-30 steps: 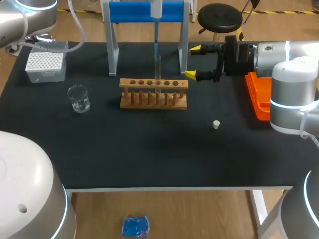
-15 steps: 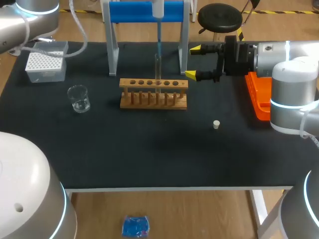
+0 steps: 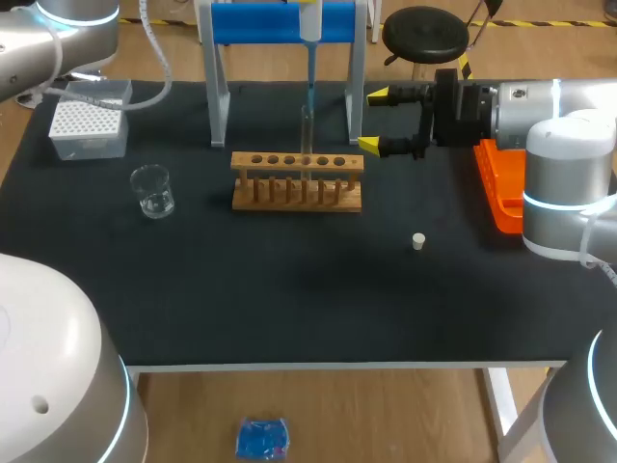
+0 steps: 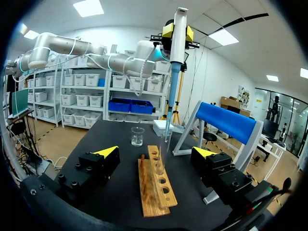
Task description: Invert the test tube, pick up the pipette, mount the tip to pipette, aspirate from beaker and dispense into the tube, eject the tip, return the pipette, and cap with the stopper.
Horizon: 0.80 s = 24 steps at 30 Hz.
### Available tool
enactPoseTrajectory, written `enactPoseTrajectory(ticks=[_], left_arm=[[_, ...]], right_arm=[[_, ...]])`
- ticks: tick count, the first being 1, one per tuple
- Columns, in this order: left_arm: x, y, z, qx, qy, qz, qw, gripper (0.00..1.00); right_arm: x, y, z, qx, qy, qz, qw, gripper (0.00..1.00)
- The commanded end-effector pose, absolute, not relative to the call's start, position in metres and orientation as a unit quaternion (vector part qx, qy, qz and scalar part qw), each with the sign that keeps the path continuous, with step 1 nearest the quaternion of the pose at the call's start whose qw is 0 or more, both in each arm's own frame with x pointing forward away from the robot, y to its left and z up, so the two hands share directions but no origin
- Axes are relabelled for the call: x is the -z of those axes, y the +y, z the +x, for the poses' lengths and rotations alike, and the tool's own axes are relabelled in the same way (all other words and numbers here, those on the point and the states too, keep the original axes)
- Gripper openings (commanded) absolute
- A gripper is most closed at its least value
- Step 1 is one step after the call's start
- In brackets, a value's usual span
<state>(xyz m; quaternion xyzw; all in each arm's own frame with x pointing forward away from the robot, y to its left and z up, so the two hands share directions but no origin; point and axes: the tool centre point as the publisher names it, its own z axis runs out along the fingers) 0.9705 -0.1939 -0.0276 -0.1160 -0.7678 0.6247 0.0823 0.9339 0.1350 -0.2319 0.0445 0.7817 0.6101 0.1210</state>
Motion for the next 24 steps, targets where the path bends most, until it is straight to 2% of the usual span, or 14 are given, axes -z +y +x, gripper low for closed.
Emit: enactPoseTrajectory(ticks=[1, 24], left_arm=[[0.027, -0.192, 0.973, -0.623, -0.769, -0.116, 0.083, 0.00], [0.038, -0.188, 0.972, -0.621, -0.772, -0.113, 0.071, 0.00]], right_arm=[[0.232, 0.136, 0.933, -0.610, 0.782, 0.045, 0.122, 1.00], [0.232, 0.136, 0.933, -0.610, 0.782, 0.045, 0.122, 1.00]])
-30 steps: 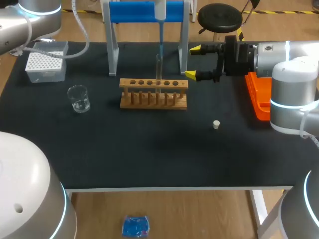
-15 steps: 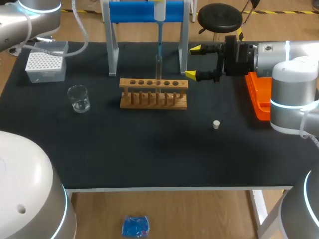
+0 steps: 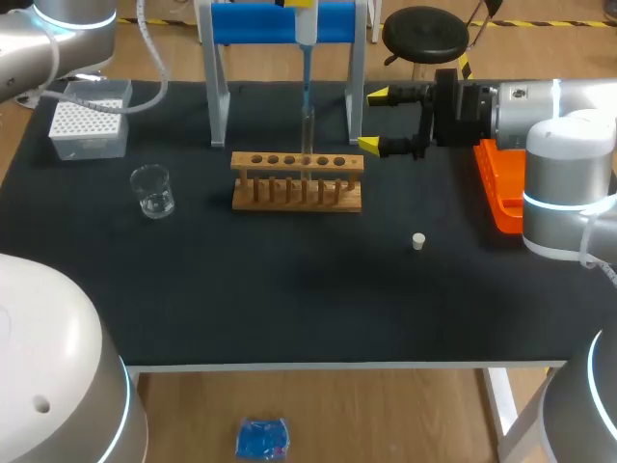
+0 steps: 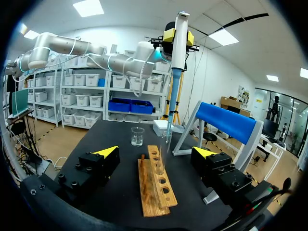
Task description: Invert the test tube, pick up the pipette, mount the tip to pipette, aspirate from beaker and dispense into the tube, eject the tip, return the pipette, and cap with the stopper.
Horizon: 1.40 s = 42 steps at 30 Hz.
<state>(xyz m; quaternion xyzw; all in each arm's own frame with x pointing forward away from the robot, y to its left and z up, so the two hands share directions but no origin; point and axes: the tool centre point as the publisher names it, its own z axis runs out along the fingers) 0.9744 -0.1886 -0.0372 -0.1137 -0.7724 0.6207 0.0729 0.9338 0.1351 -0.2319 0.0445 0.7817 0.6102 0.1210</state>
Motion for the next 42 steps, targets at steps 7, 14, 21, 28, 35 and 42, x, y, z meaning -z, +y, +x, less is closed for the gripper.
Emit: enactPoseTrajectory(ticks=[7, 14, 21, 28, 35, 42], left_arm=[[0.040, -0.191, 0.968, -0.623, -0.771, -0.115, 0.072, 0.00], [0.041, -0.197, 0.966, -0.623, -0.770, -0.117, 0.076, 0.00], [0.044, -0.200, 0.965, -0.620, -0.771, -0.120, 0.081, 0.00], [0.048, -0.198, 0.966, -0.619, -0.773, -0.118, 0.081, 0.00], [0.049, -0.200, 0.965, -0.617, -0.774, -0.121, 0.079, 0.00], [0.050, -0.200, 0.965, -0.617, -0.774, -0.121, 0.078, 0.00]], right_arm=[[0.232, 0.136, 0.933, -0.610, 0.782, 0.045, 0.122, 1.00], [0.232, 0.136, 0.933, -0.610, 0.782, 0.045, 0.122, 1.00], [0.232, 0.136, 0.933, -0.610, 0.782, 0.045, 0.122, 1.00], [0.232, 0.136, 0.933, -0.610, 0.782, 0.045, 0.122, 1.00], [0.232, 0.136, 0.933, -0.610, 0.782, 0.045, 0.122, 1.00], [0.232, 0.136, 0.933, -0.610, 0.782, 0.045, 0.122, 1.00]])
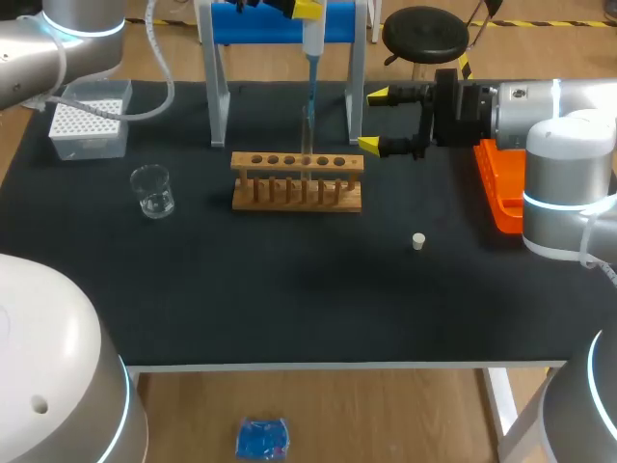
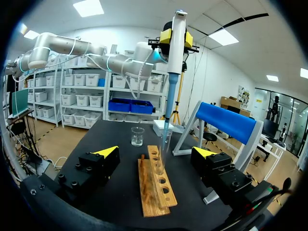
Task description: Invert the test tube, pick up the pipette, mount the tip to pipette, aspirate from beaker and dispense into the tube, eject the tip, return the pipette, and cap with the stopper.
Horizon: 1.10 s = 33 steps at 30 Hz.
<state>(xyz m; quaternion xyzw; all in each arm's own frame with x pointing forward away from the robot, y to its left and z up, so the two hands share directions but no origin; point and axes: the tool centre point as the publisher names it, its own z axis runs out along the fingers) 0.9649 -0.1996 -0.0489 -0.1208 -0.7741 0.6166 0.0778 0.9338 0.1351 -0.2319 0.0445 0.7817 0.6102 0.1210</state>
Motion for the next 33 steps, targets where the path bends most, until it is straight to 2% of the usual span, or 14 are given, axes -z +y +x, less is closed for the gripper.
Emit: enactPoseTrajectory(ticks=[1, 33], left_arm=[[0.0495, -0.1995, 0.9653, -0.616, -0.774, -0.120, 0.078, 0.00], [0.0485, -0.1991, 0.9651, -0.614, -0.777, -0.115, 0.078, 0.00]], right_arm=[[0.2322, 0.1355, 0.9334, -0.610, 0.782, 0.045, 0.122, 1.00], [0.2322, 0.1355, 0.9334, -0.610, 0.782, 0.045, 0.122, 1.00]])
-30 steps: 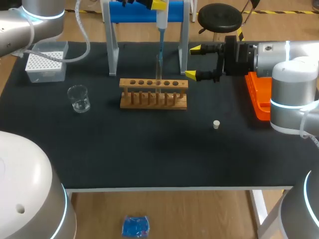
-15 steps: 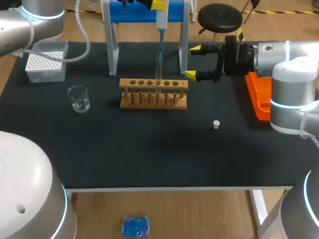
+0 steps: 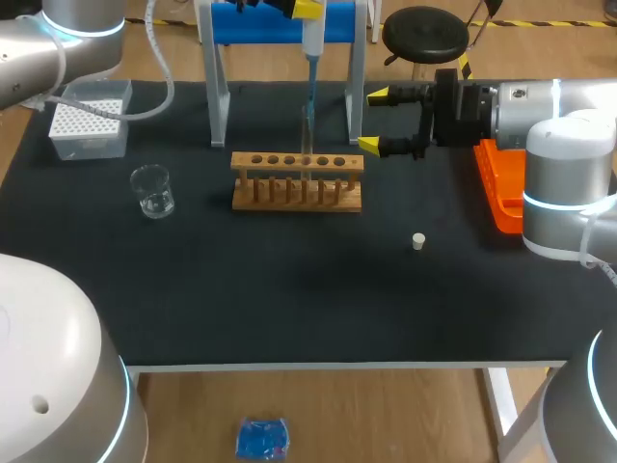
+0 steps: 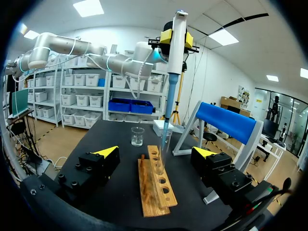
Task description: Invert the test tube, pick up the pipette, mount the tip to pipette, aspirate from beaker and dispense into the tube, eject the tip, return the pipette, and cap with the stopper.
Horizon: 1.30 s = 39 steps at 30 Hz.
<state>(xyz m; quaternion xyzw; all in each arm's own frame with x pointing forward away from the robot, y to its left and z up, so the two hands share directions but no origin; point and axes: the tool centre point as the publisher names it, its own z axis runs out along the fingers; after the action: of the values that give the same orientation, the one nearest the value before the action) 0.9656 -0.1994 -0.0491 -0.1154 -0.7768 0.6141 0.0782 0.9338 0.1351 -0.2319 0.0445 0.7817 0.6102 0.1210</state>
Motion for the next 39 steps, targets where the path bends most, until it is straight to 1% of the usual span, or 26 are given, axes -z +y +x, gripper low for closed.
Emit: enactPoseTrajectory(ticks=[1, 11, 39], left_arm=[[0.048, -0.199, 0.965, -0.614, -0.777, -0.115, 0.078, 0.00], [0.048, -0.199, 0.965, -0.614, -0.777, -0.115, 0.078, 0.00], [0.064, -0.200, 0.958, -0.601, -0.786, -0.136, 0.048, 0.00]], right_arm=[[0.232, 0.136, 0.933, -0.610, 0.782, 0.045, 0.122, 1.00], [0.232, 0.136, 0.933, -0.610, 0.782, 0.045, 0.122, 1.00], [0.232, 0.136, 0.933, -0.610, 0.782, 0.045, 0.122, 1.00]])
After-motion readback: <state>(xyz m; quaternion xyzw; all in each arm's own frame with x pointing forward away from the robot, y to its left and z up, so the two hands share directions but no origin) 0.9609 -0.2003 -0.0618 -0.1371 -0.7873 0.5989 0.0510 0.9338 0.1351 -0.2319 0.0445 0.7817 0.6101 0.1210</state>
